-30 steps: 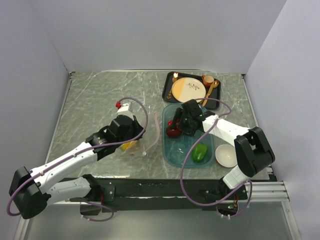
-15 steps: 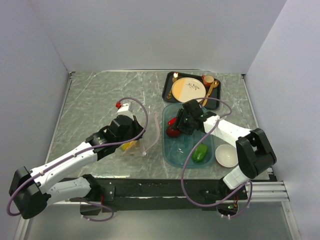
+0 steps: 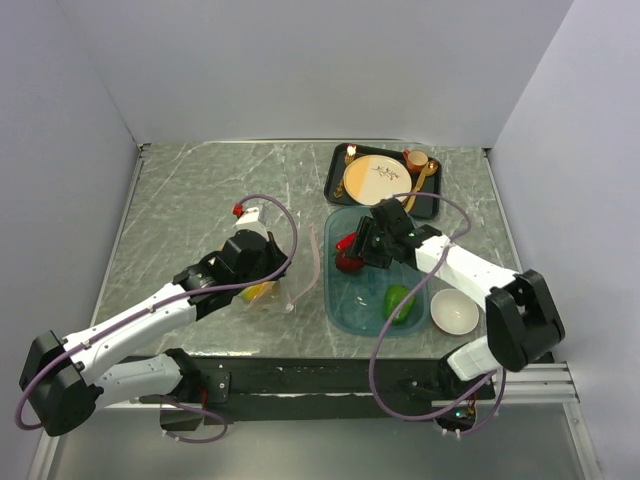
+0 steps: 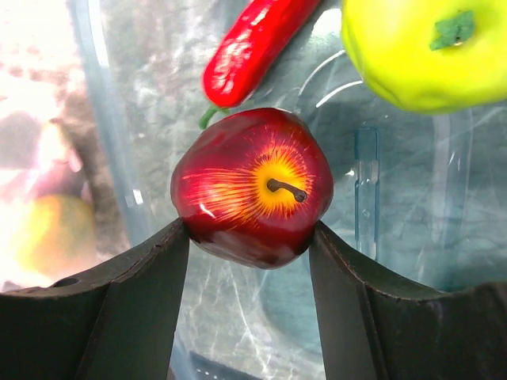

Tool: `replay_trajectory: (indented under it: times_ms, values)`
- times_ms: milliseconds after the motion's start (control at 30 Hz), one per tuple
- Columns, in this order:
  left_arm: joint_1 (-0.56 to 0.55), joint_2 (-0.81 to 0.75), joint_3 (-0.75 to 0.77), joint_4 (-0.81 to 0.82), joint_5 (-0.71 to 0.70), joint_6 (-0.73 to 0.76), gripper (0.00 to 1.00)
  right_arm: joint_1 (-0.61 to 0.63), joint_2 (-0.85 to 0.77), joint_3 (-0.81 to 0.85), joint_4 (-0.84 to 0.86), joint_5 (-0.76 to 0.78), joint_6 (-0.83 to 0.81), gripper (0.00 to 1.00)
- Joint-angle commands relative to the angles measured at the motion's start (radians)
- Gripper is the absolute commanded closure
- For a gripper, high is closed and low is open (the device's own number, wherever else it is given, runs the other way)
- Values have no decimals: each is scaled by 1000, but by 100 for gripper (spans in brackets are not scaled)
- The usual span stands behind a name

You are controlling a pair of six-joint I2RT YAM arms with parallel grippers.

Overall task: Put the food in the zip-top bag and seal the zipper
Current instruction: Pick up the fake fruit from the bin.

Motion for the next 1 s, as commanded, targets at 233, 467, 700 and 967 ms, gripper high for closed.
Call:
replay_trajectory:
  times_ms: [233,467,700,967]
  values:
    - [-4,10,36,23,10,11,99,64,-336,-36,70,-25,-30,78]
    - [-4,13,50,21,17,2,99,153,-336,24,58,-39,-59,77]
    - [-4,12,50,17,18,-1,99,254,-240,94,60,-24,-83,76]
    - [-4,-13,41,9,6,-6,99,322,-118,179,20,-4,-96,73]
